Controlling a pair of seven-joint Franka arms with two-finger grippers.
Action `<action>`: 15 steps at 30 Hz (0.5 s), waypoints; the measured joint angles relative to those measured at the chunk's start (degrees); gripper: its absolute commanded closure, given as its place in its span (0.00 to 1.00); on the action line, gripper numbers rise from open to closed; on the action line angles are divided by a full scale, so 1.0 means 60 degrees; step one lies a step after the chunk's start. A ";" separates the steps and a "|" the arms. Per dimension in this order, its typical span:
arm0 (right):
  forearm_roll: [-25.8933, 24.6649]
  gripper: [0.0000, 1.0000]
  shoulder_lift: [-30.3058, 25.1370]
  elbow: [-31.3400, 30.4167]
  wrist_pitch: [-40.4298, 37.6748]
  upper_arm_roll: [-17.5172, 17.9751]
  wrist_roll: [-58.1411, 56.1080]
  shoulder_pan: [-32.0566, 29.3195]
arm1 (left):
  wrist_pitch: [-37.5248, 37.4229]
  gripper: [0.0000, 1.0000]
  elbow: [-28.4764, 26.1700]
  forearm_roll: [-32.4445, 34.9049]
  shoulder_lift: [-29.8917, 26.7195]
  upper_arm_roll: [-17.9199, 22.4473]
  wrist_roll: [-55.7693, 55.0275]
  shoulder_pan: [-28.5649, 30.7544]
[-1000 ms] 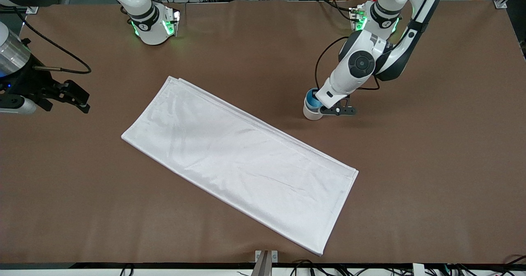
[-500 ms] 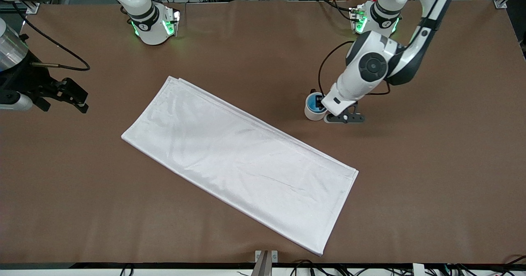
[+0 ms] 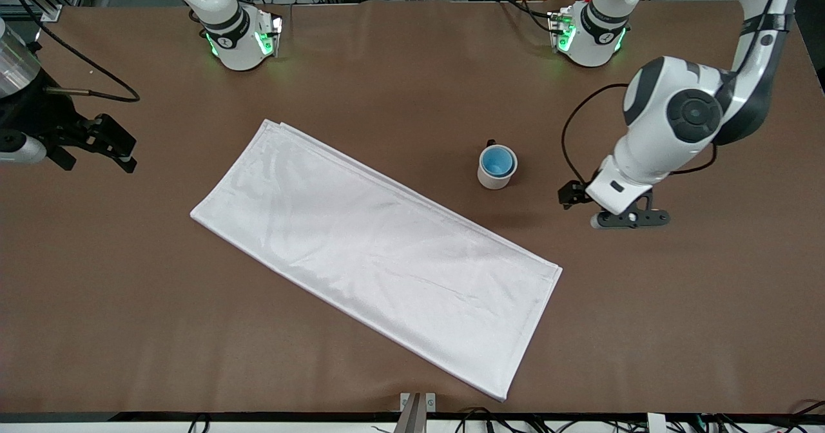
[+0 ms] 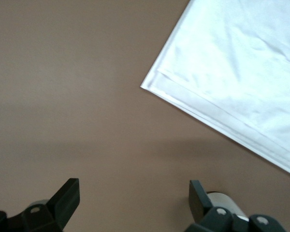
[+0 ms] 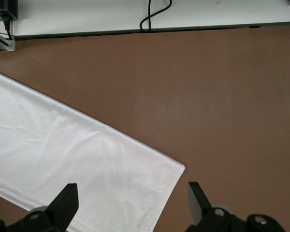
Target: Place blue cup into white mug on table
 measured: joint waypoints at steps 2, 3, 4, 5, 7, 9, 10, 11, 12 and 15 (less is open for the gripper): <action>0.0000 0.00 0.0000 -0.0020 -0.0002 0.0001 -0.0001 0.0001 | -0.0009 0.00 0.0004 0.0025 -0.0010 0.0002 0.0479 0.0221; 0.0000 0.00 0.0000 -0.0032 -0.0003 0.0001 -0.0002 0.0001 | -0.0033 0.00 0.0004 0.0040 -0.0020 0.0008 0.0689 0.0325; 0.0000 0.00 0.0000 -0.0045 -0.0007 0.0002 -0.0002 0.0002 | -0.0089 0.00 0.0004 0.0057 -0.0035 0.0008 0.0909 0.0445; 0.0000 0.00 0.0001 -0.0058 -0.0008 0.0002 -0.0002 0.0005 | -0.0158 0.00 0.0004 0.0065 -0.0056 0.0012 0.1080 0.0557; 0.0000 0.00 0.0003 -0.0078 -0.0009 0.0003 -0.0003 0.0019 | -0.0296 0.00 0.0001 0.0073 -0.0118 0.0011 0.1362 0.0770; 0.0000 0.00 0.0004 -0.0082 -0.0008 0.0004 -0.0003 0.0031 | -0.0437 0.00 -0.0043 0.0086 -0.0223 0.0008 0.1552 0.0956; 0.0000 0.00 0.0004 -0.0082 -0.0008 0.0005 -0.0003 0.0036 | -0.0491 0.00 -0.0096 0.0090 -0.0293 0.0008 0.1613 0.1028; 0.0000 0.00 0.0003 -0.0082 -0.0008 0.0007 -0.0002 0.0039 | -0.0524 0.00 -0.0155 0.0091 -0.0364 0.0007 0.1645 0.1073; 0.0001 0.00 0.0003 -0.0082 -0.0008 0.0010 -0.0002 0.0040 | -0.0544 0.00 -0.0228 0.0092 -0.0453 0.0005 0.1660 0.1100; 0.0001 0.00 0.0003 -0.0082 -0.0003 0.0016 -0.0002 0.0041 | -0.0572 0.00 -0.0442 0.0092 -0.0722 -0.0007 0.1667 0.1048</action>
